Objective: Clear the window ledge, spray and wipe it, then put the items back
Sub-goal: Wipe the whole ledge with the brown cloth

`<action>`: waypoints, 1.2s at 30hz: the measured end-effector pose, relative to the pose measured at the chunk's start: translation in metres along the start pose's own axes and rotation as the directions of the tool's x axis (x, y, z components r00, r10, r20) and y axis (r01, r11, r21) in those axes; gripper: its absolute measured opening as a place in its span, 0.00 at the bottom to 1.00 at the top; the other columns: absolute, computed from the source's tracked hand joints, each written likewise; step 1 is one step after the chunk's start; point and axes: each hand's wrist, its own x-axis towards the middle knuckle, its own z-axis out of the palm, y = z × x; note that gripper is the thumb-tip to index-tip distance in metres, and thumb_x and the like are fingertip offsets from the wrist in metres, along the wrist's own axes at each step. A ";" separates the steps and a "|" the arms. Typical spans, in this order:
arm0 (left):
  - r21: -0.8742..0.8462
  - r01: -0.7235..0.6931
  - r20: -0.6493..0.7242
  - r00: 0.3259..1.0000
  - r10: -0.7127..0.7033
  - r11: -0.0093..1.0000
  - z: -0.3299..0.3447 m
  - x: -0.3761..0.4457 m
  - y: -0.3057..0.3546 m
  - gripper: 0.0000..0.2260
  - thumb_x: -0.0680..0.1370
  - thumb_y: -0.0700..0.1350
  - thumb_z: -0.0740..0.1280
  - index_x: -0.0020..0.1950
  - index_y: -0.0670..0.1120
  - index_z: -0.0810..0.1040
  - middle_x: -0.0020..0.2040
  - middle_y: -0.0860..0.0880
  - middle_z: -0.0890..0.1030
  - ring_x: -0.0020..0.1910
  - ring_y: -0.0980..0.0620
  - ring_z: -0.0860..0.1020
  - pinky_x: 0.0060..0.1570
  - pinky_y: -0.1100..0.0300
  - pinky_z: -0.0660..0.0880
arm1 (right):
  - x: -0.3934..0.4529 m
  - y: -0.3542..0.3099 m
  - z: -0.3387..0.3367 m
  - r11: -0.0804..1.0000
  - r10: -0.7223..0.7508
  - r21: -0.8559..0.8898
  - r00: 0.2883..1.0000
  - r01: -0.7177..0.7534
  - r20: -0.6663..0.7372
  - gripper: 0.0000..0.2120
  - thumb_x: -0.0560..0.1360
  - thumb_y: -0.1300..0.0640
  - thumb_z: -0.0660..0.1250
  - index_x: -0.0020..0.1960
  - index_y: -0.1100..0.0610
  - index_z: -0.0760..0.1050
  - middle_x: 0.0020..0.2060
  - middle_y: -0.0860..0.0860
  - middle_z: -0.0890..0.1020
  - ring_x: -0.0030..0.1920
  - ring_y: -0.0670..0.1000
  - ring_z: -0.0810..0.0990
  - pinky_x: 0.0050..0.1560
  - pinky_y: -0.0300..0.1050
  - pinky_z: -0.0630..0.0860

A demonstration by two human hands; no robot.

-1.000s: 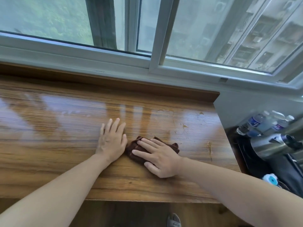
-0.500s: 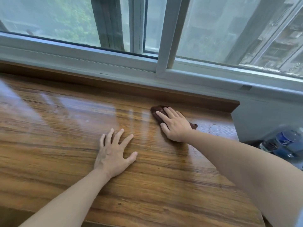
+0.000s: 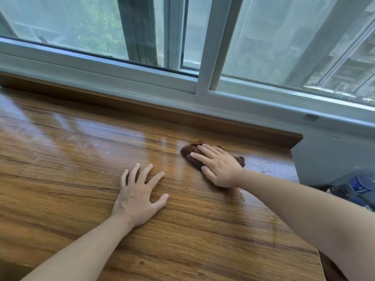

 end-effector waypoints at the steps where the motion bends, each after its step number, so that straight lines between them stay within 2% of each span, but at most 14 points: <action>1: 0.003 0.001 -0.003 1.000 -0.001 1.000 0.001 0.000 -0.001 0.32 0.76 0.74 0.50 0.78 0.65 0.63 0.82 0.52 0.60 0.82 0.42 0.51 0.80 0.40 0.46 | 0.011 0.007 -0.002 0.996 0.089 0.018 0.996 -0.089 -0.013 0.28 0.84 0.43 0.47 0.84 0.43 0.52 0.84 0.52 0.55 0.84 0.53 0.49 0.82 0.54 0.49; 4: 0.012 0.008 0.002 1.000 -0.008 1.000 -0.001 0.000 -0.003 0.32 0.76 0.74 0.48 0.79 0.65 0.61 0.82 0.52 0.58 0.83 0.43 0.49 0.80 0.40 0.45 | 0.038 0.013 -0.004 0.952 0.302 0.078 0.952 -0.297 -0.056 0.28 0.84 0.44 0.46 0.83 0.44 0.52 0.83 0.52 0.57 0.83 0.54 0.51 0.82 0.55 0.50; 8: 0.021 0.011 0.039 0.999 -0.012 1.000 -0.005 0.000 -0.001 0.33 0.76 0.74 0.46 0.80 0.65 0.58 0.83 0.53 0.55 0.83 0.43 0.47 0.80 0.40 0.43 | 0.036 -0.004 0.002 0.934 0.353 0.090 0.932 -0.346 -0.081 0.28 0.84 0.45 0.47 0.83 0.45 0.53 0.83 0.52 0.58 0.83 0.54 0.52 0.81 0.55 0.50; 10: 0.012 0.011 0.044 0.999 -0.012 1.000 -0.007 -0.001 0.002 0.33 0.76 0.74 0.46 0.80 0.65 0.58 0.83 0.52 0.55 0.83 0.43 0.47 0.79 0.40 0.42 | 0.019 -0.022 0.004 0.952 0.303 0.076 0.950 -0.297 -0.081 0.28 0.83 0.44 0.47 0.83 0.43 0.53 0.83 0.52 0.56 0.83 0.54 0.51 0.81 0.55 0.49; 13: 0.025 0.017 0.060 0.998 -0.018 1.000 -0.008 -0.002 0.003 0.34 0.76 0.74 0.45 0.80 0.65 0.57 0.83 0.52 0.53 0.83 0.43 0.46 0.79 0.39 0.43 | -0.022 -0.054 0.007 0.996 0.072 0.047 0.996 -0.070 -0.057 0.28 0.84 0.43 0.48 0.83 0.42 0.53 0.84 0.51 0.54 0.84 0.53 0.48 0.82 0.54 0.46; 15: 0.037 0.020 0.065 0.998 -0.022 0.999 -0.008 -0.002 0.003 0.34 0.75 0.74 0.45 0.80 0.65 0.56 0.84 0.52 0.53 0.82 0.43 0.45 0.79 0.39 0.42 | -0.047 -0.062 0.009 0.996 -0.076 0.036 0.997 0.076 0.010 0.28 0.84 0.43 0.48 0.84 0.41 0.51 0.84 0.49 0.51 0.84 0.51 0.45 0.83 0.54 0.44; 17: 0.025 0.022 0.065 0.998 -0.024 0.999 -0.008 -0.001 0.003 0.33 0.76 0.74 0.46 0.80 0.65 0.56 0.83 0.52 0.53 0.82 0.43 0.45 0.79 0.40 0.42 | -0.049 -0.052 0.006 0.990 -0.139 0.027 0.989 0.137 0.056 0.28 0.84 0.42 0.47 0.84 0.41 0.50 0.84 0.48 0.49 0.84 0.50 0.43 0.83 0.54 0.44; 19: 0.026 0.014 0.063 0.998 -0.015 1.000 -0.007 0.000 0.001 0.33 0.76 0.74 0.46 0.80 0.65 0.56 0.83 0.52 0.53 0.82 0.42 0.46 0.79 0.40 0.42 | -0.032 -0.037 0.004 0.996 -0.086 -0.002 0.996 0.086 0.036 0.29 0.83 0.42 0.46 0.84 0.41 0.50 0.84 0.49 0.51 0.84 0.51 0.46 0.83 0.53 0.45; 21: 0.023 0.005 0.061 0.998 -0.006 1.000 -0.005 0.000 0.000 0.33 0.76 0.74 0.47 0.80 0.65 0.56 0.83 0.52 0.54 0.82 0.43 0.46 0.79 0.40 0.42 | -0.006 -0.021 0.003 0.996 0.091 0.016 0.996 -0.091 -0.016 0.31 0.81 0.40 0.44 0.84 0.42 0.51 0.84 0.51 0.55 0.84 0.52 0.49 0.82 0.54 0.48; 23: -0.005 0.010 0.046 0.999 -0.010 1.000 -0.004 -0.001 -0.001 0.33 0.76 0.74 0.48 0.80 0.65 0.57 0.83 0.53 0.54 0.83 0.43 0.46 0.79 0.40 0.42 | 0.017 -0.010 0.003 0.961 0.274 0.062 0.960 -0.271 -0.061 0.31 0.81 0.40 0.44 0.83 0.42 0.51 0.83 0.52 0.57 0.83 0.53 0.51 0.82 0.54 0.50; 26: -0.007 0.015 0.056 0.998 -0.014 1.000 -0.005 0.001 -0.003 0.32 0.76 0.74 0.48 0.79 0.66 0.57 0.83 0.53 0.53 0.82 0.44 0.46 0.79 0.40 0.42 | 0.037 -0.010 0.004 0.922 0.383 0.100 0.920 -0.375 -0.078 0.30 0.81 0.42 0.46 0.84 0.44 0.52 0.83 0.52 0.57 0.83 0.54 0.51 0.82 0.55 0.51; 30: -0.010 -0.002 0.045 0.999 0.002 1.000 -0.005 -0.001 -0.003 0.32 0.76 0.74 0.49 0.79 0.66 0.58 0.83 0.53 0.55 0.82 0.43 0.47 0.79 0.40 0.42 | 0.023 -0.030 0.008 0.931 0.362 0.086 0.928 -0.355 -0.092 0.29 0.83 0.44 0.47 0.84 0.44 0.54 0.84 0.52 0.56 0.83 0.54 0.51 0.81 0.55 0.50; 36: -0.001 0.012 0.027 1.000 -0.012 1.000 -0.004 -0.002 0.001 0.33 0.76 0.73 0.50 0.79 0.65 0.59 0.83 0.52 0.56 0.82 0.42 0.49 0.79 0.39 0.43 | -0.050 -0.107 0.016 0.979 0.193 0.080 0.978 -0.188 -0.074 0.27 0.85 0.43 0.46 0.84 0.42 0.54 0.84 0.50 0.56 0.84 0.52 0.49 0.82 0.53 0.46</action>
